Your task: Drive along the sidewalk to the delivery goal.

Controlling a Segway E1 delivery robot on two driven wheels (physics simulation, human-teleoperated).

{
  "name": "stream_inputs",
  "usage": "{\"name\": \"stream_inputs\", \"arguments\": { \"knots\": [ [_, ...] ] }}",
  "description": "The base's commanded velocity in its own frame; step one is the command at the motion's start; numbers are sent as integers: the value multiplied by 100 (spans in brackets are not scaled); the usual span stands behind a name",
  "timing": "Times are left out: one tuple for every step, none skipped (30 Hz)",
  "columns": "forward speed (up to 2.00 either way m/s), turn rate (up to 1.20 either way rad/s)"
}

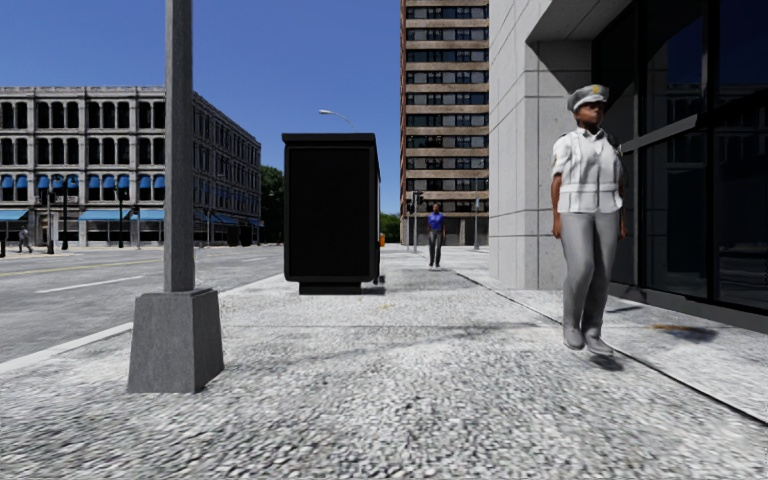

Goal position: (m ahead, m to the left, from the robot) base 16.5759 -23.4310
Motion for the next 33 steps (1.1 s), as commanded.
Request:
{"name": "stream_inputs", "arguments": {
  "knots": [
    [200, 0],
    [200, 0],
    [200, 0],
    [200, 0],
    [200, 0],
    [200, 0],
    [200, 0],
    [200, 0],
    [200, 0],
    [200, 0],
    [200, 0],
    [200, 0],
    [200, 0],
    [200, 0],
    [200, 0],
    [200, 0],
    [200, 0],
    [200, 0],
    [200, 0],
    [200, 0],
    [200, 0],
    [199, 0],
    [180, 0],
    [154, 0],
    [154, 0],
    [137, 0],
    [128, 0],
    [121, 0],
    [121, 0],
    [120, 0],
    [118, 0],
    [117, 0],
    [117, 0]
  ]
}}
